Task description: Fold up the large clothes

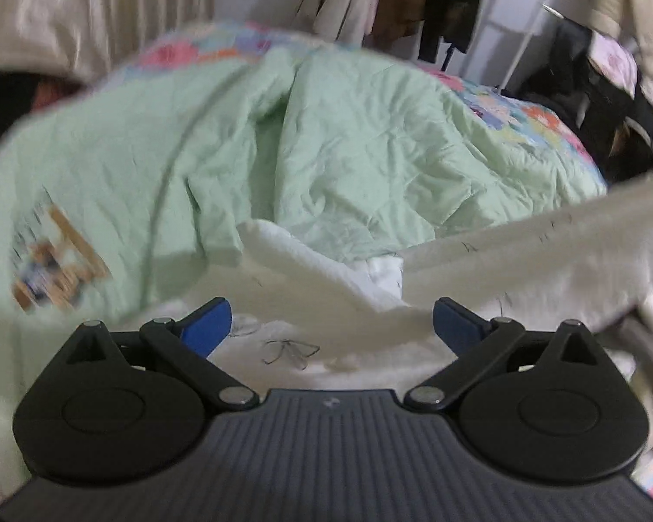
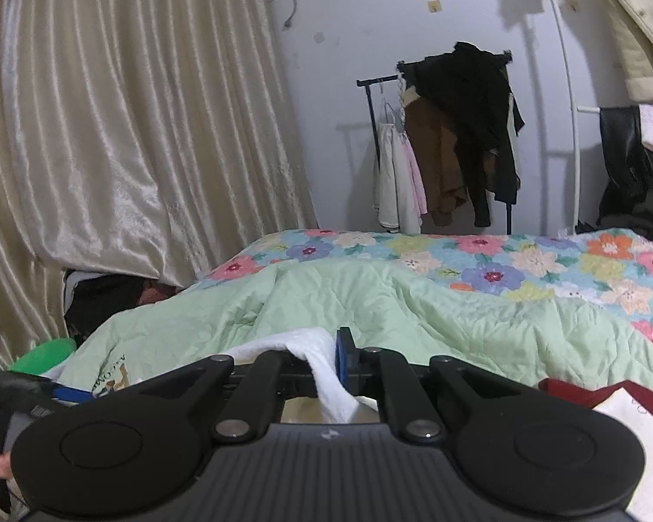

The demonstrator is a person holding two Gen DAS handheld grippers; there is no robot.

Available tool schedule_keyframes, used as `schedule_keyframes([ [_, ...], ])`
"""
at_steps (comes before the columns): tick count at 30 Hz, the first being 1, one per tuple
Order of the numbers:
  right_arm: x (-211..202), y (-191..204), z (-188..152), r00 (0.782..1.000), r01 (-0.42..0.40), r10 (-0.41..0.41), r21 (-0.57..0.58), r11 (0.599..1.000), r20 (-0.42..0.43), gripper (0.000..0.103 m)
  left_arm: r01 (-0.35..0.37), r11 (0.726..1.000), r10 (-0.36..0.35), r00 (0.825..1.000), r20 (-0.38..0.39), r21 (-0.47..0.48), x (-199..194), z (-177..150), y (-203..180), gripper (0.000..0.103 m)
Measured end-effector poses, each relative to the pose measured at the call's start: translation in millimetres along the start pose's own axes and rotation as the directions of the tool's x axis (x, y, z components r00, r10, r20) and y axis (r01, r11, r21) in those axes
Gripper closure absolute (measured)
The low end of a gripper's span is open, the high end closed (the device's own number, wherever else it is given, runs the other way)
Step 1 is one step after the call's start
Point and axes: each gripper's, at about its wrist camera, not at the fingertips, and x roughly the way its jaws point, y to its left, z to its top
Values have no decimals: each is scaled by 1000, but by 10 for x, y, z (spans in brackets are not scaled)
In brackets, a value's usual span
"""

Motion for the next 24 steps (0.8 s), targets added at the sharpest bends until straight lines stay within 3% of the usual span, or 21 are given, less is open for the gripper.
schedule_keyframes([
  [3, -2, 9, -16, 1000, -13, 12, -22, 1000, -8, 97, 27, 990, -37, 996, -75, -136, 269, 26, 223, 2],
  [6, -13, 3, -28, 999, -46, 46, -41, 998, -8, 97, 25, 960, -68, 987, -146, -279, 547, 41, 455, 2],
  [9, -44, 98, -59, 998, -70, 70, -75, 995, -4, 97, 36, 931, -92, 986, -139, -363, 617, 78, 580, 2],
  [13, -109, 166, -98, 995, -97, 96, -117, 988, -8, 96, 56, 922, -107, 988, -113, -384, 612, 156, 588, 2],
  [18, -142, 181, -137, 990, -139, 138, -139, 980, -22, 96, 25, 956, -85, 978, -192, -294, 816, 301, 441, 3],
  [19, -147, 183, -144, 989, -148, 146, -143, 979, -25, 96, 15, 964, -70, 978, -198, -267, 863, 313, 404, 11],
  [20, -152, 185, -152, 988, -156, 154, -147, 977, -28, 96, -2, 972, -47, 978, -203, -234, 906, 319, 366, 48],
  [21, -157, 186, -159, 986, -164, 161, -151, 975, -31, 96, -35, 982, -4, 979, -204, -185, 937, 310, 324, 98],
  [24, -173, 192, -182, 982, -189, 185, -162, 968, -41, 96, -61, 988, 36, 984, -173, -143, 919, 267, 334, 103],
])
